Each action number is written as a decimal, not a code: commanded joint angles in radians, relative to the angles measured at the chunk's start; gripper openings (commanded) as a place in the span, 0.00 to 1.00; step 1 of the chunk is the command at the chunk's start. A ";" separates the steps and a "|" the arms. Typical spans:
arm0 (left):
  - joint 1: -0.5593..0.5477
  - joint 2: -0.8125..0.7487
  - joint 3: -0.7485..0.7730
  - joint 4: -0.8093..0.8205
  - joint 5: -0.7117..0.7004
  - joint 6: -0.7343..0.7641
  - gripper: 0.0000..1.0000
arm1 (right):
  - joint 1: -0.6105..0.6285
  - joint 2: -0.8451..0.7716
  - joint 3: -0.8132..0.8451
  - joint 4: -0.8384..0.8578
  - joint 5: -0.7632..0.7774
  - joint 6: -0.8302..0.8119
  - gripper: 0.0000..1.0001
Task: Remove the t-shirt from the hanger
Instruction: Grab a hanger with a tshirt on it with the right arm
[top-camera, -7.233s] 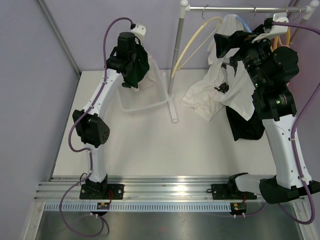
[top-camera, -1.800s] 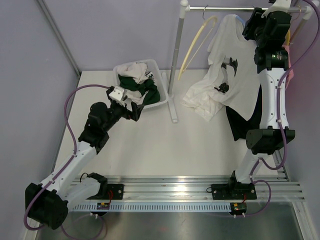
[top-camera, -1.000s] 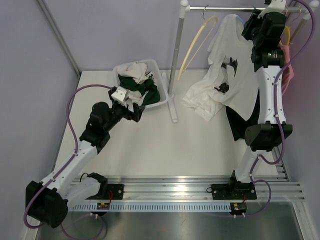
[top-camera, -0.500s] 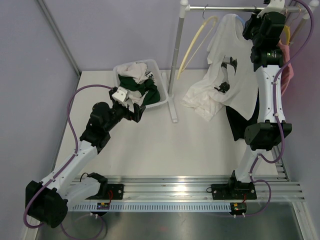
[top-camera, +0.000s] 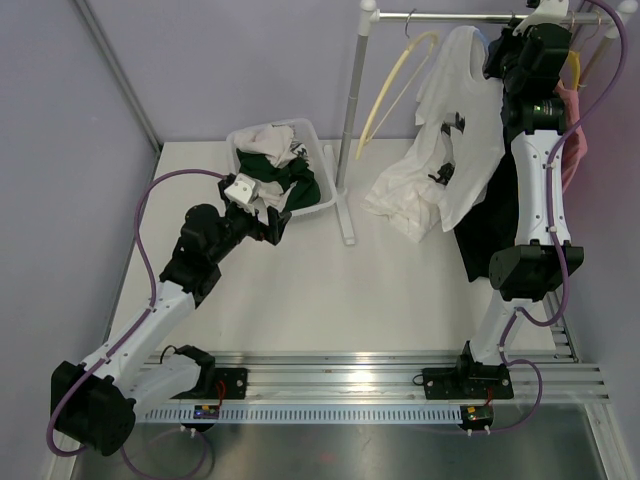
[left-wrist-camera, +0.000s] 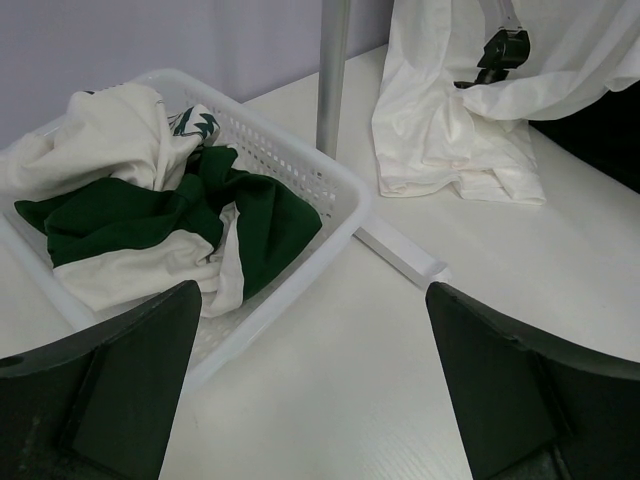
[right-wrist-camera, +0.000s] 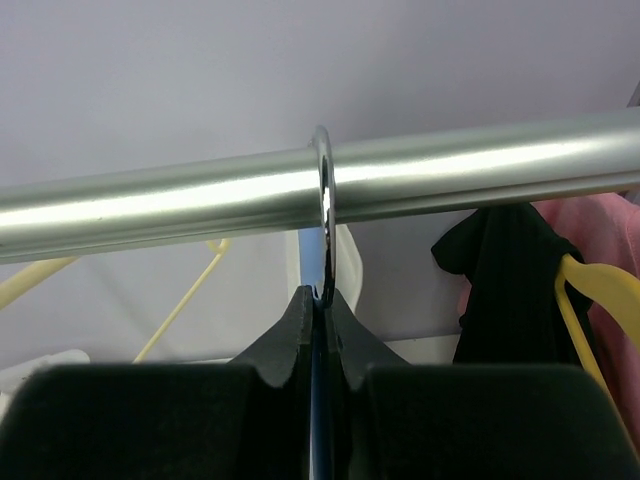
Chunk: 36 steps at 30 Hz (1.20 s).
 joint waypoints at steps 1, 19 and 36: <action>-0.007 0.008 0.018 0.039 -0.019 0.013 0.99 | 0.002 -0.033 -0.006 0.073 -0.028 0.026 0.00; -0.007 0.016 0.022 0.039 -0.030 0.018 0.99 | 0.002 -0.200 -0.134 0.134 -0.040 0.060 0.00; -0.010 0.010 0.021 0.039 -0.036 0.022 0.99 | 0.002 -0.303 -0.228 0.160 -0.088 0.084 0.00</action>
